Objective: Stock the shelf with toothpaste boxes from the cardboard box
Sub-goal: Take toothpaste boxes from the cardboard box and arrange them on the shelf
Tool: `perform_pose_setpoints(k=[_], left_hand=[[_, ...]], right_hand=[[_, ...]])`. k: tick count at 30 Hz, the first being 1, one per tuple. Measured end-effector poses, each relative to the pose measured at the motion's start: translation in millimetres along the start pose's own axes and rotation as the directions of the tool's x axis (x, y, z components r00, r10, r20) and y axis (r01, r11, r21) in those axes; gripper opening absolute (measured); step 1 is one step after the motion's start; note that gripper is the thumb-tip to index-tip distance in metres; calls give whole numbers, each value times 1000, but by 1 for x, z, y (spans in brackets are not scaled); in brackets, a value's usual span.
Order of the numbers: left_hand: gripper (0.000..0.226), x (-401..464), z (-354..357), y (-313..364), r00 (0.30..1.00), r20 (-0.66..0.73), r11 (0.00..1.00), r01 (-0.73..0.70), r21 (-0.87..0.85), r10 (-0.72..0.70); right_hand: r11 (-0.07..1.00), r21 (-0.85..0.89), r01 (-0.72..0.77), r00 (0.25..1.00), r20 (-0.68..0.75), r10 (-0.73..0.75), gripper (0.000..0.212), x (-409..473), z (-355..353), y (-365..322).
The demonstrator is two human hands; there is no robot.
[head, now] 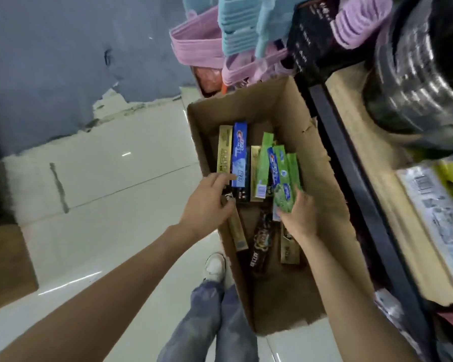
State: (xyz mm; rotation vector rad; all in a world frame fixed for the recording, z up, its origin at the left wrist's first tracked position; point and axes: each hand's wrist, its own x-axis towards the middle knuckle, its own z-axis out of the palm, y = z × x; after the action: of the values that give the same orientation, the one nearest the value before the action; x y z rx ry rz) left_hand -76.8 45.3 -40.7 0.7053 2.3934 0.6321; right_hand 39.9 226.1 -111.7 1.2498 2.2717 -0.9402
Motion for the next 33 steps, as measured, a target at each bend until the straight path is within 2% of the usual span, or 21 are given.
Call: perform_pose_setpoints(k=[3, 6, 9, 11, 14, 16, 17, 18, 20, 21, 22, 28, 30, 33], left_hand=[[59, 42, 56, 0, 997, 62, 999, -37, -8, 37], [76, 88, 112, -7, 985, 159, 997, 75, -12, -72], [88, 133, 154, -13, 965, 166, 971, 222, -91, -205], [91, 151, 171, -13, 962, 124, 964, 254, -74, -244], [86, 159, 179, -12, 960, 103, 965, 261, 13, -261], [64, 153, 167, -12, 941, 149, 942, 320, -106, -303], [53, 147, 155, -11, 917, 203, 889, 387, -245, -343], [45, 135, 138, -7, 885, 280, 788, 461, -409, -373], [44, 102, 98, 8, 832, 433, 513, 554, -656, -345], [48, 83, 79, 16, 827, 463, 423, 561, -712, -318], [49, 65, 60, 23, 831, 470, 386, 555, -737, -297], [23, -26, -38, 85, 849, 482, 350, 528, -774, -215], [23, -53, -63, 110, 864, 469, 380, 502, -777, -185], [28, -91, -93, 145, 891, 434, 476, 441, -761, -132]], right_hand=[[997, -15, -78, 997, -18, 78, 91, 48, 31, 18], [1000, -8, -20, 999, -34, 19, 103, 73, 57, 32], [999, -31, 35, 994, -98, -38, 100, 86, 64, 38], [999, 0, 51, 992, -118, -51, 96, 83, 61, 41], [984, 169, 59, 996, -77, -46, 90, 59, 51, 42], [891, 453, 37, 999, -5, -39, 85, 36, 39, 41], [796, 605, -5, 999, 43, -26, 82, 23, 31, 39], [683, 727, -72, 995, 100, -3, 81, 9, 21, 37], [492, 849, -196, 978, 204, 39, 80, -21, 2, 32], [434, 874, -221, 974, 224, 46, 79, -37, -9, 28], [394, 890, -231, 972, 230, 51, 77, -53, -21, 22], [235, 947, -218, 976, 211, 57, 53, -149, -88, -26], [237, 956, -170, 986, 164, 42, 51, -183, -110, -42], [317, 945, -87, 996, 90, 5, 52, -234, -138, -66]])
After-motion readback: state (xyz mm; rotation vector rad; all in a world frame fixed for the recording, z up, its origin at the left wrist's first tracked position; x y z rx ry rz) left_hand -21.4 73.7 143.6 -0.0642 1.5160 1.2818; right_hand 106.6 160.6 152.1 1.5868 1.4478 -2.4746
